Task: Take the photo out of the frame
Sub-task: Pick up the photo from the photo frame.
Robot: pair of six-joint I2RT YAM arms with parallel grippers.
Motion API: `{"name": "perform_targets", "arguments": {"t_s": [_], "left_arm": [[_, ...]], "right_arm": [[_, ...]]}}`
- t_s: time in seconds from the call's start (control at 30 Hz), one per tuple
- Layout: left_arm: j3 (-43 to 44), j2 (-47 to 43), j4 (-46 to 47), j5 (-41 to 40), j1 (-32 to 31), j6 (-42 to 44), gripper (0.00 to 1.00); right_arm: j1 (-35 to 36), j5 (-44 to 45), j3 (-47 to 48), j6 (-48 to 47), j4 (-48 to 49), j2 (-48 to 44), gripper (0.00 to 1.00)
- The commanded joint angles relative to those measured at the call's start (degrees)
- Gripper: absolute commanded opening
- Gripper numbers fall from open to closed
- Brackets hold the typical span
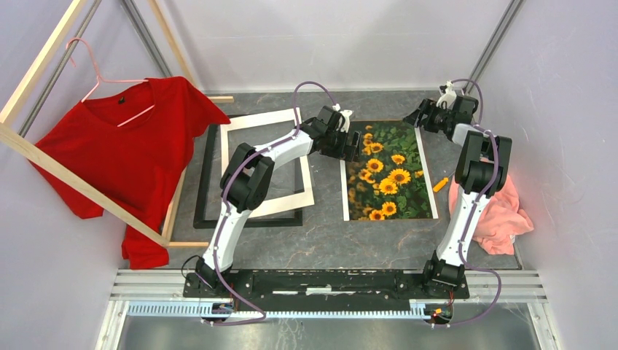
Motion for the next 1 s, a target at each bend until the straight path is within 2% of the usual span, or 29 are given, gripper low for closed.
{"name": "perform_targets", "arguments": {"t_s": [0.0, 0.13, 0.4, 0.47, 0.97], "left_arm": [[-0.3, 3.4, -1.4, 0.0, -0.4, -2.8, 1.0], [-0.2, 3.4, -1.4, 0.0, -0.4, -2.7, 1.0], [-0.3, 3.2, -1.6, -0.1, -0.4, -2.7, 1.0], [-0.4, 3.1, -1.6, -0.1, -0.5, -2.7, 1.0], [-0.4, 2.7, -1.7, -0.1, -0.4, -3.0, 1.0]], "right_arm": [[-0.3, -3.8, -0.7, 1.2, 3.2, -3.7, 0.82], [-0.7, -6.7, -0.5, 2.6, 3.7, -3.3, 0.77], [-2.3, -9.8, 0.2, -0.2, -2.4, -4.1, 0.72], [-2.9, -11.1, 0.4, -1.0, -4.2, -3.8, 0.67], [-3.6, -19.9, -0.1, -21.4, -28.4, -2.6, 0.6]]}}
